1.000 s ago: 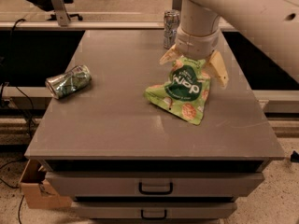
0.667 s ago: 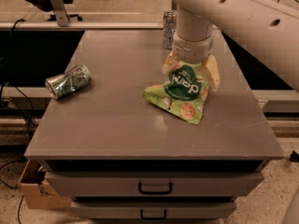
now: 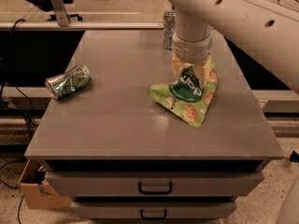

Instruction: Move green rice chip bag near green can

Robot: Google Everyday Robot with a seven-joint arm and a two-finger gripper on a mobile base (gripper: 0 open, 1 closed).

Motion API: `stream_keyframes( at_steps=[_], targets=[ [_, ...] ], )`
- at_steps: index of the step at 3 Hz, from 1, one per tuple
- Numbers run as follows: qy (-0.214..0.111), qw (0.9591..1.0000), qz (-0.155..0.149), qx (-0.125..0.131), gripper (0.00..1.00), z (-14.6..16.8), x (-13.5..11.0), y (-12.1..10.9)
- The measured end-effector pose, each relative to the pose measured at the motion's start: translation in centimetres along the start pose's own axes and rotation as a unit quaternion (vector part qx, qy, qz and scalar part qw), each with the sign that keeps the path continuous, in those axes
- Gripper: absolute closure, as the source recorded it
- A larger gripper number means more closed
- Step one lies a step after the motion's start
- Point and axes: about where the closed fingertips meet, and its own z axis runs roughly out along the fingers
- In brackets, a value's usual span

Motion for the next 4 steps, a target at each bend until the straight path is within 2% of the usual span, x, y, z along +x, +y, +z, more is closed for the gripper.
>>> stream_keyframes(
  at_steps=[1,2,3,4],
  targets=[
    [-0.004,0.9998,0.018,0.004,0.86,-0.3,0.2,-0.3],
    [-0.004,0.9978,0.065,0.014,1.00,-2.5,-0.1,-0.4],
    [-0.012,0.9924,0.113,0.048,1.00,-6.2,-1.5,-0.9],
    [-0.042,0.9862,0.127,0.098,1.00,-9.1,-3.8,-3.4]
  ],
)
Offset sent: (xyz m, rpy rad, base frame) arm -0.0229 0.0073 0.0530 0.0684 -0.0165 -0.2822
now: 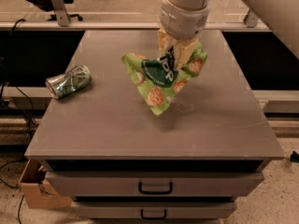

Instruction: Move green rice chip bag near green can

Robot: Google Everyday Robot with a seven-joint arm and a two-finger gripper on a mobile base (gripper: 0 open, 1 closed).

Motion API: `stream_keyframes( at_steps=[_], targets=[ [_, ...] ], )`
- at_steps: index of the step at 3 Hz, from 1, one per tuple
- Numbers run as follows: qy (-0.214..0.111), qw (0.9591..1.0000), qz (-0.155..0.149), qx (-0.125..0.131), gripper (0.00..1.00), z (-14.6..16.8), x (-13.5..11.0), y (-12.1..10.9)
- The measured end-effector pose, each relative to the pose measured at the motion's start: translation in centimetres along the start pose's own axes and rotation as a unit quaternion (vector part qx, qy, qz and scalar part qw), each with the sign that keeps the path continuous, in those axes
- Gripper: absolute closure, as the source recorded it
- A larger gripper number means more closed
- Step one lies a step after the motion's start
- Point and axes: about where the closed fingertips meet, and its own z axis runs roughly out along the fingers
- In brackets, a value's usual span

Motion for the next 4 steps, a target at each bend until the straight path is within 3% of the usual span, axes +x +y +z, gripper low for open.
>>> stream_keyframes(
  at_steps=[1,2,3,4],
  targets=[
    [-0.033,0.9986,-0.030,0.028,1.00,0.4,-3.4,-3.2],
    [-0.039,0.9950,-0.088,0.028,1.00,2.8,-5.7,-6.7],
    [-0.025,0.9919,-0.123,0.015,1.00,4.5,-6.2,-8.1],
    [-0.014,0.9903,-0.138,0.006,1.00,5.3,-6.0,-9.1]
  ],
)
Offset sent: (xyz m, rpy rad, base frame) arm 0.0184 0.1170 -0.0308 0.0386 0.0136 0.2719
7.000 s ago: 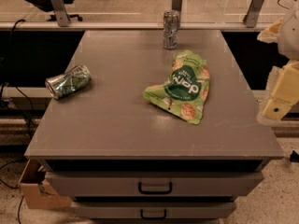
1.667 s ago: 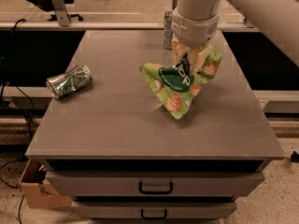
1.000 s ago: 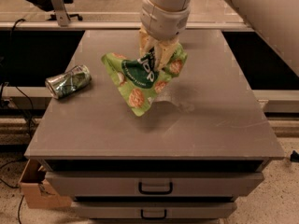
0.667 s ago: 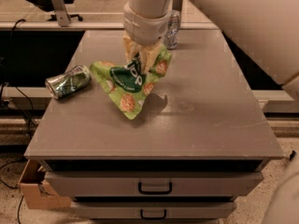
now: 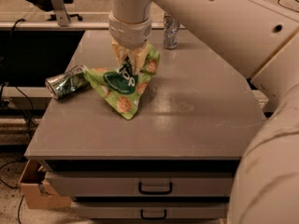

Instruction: Move green rice chip bag near green can

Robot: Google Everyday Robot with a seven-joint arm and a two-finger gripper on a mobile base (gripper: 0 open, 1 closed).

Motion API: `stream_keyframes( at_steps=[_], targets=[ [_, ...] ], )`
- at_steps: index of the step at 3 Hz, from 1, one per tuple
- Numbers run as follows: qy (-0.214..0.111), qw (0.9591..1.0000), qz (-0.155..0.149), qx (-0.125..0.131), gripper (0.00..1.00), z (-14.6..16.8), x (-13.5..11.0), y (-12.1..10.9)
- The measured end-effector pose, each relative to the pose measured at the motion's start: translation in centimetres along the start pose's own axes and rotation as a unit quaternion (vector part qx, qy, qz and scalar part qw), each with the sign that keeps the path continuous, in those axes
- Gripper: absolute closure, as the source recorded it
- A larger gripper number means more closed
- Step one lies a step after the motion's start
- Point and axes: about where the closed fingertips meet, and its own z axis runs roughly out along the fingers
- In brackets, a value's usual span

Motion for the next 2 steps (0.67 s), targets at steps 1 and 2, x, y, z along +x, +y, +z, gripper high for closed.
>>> stream_keyframes(
  at_steps=[1,2],
  targets=[
    [0.010,0.9996,-0.025,-0.002,1.00,-0.1,-0.3,-1.6],
    [0.014,0.9988,-0.047,-0.005,1.00,0.1,-0.9,-3.1]
  ],
)
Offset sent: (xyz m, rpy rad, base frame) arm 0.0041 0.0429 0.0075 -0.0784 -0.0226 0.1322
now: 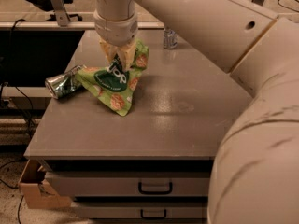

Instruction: Move green rice chip bag near green can

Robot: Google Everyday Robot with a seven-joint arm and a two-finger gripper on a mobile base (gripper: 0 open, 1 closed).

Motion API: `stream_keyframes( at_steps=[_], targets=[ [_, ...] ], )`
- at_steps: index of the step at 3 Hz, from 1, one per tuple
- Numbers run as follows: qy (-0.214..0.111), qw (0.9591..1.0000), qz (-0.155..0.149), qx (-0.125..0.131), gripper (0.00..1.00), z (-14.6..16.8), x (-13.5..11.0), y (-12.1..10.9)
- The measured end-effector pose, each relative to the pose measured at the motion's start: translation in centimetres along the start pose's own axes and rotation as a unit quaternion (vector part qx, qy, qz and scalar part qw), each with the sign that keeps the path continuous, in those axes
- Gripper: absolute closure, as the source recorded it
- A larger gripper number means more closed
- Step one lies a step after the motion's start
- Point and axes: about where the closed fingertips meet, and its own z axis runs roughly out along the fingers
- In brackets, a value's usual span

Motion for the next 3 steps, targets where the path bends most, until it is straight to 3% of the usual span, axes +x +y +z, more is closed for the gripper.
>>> stream_keyframes(
  at_steps=[3],
  targets=[
    [-0.015,0.9990,-0.041,-0.008,1.00,2.5,-0.4,-2.3]
  ],
)
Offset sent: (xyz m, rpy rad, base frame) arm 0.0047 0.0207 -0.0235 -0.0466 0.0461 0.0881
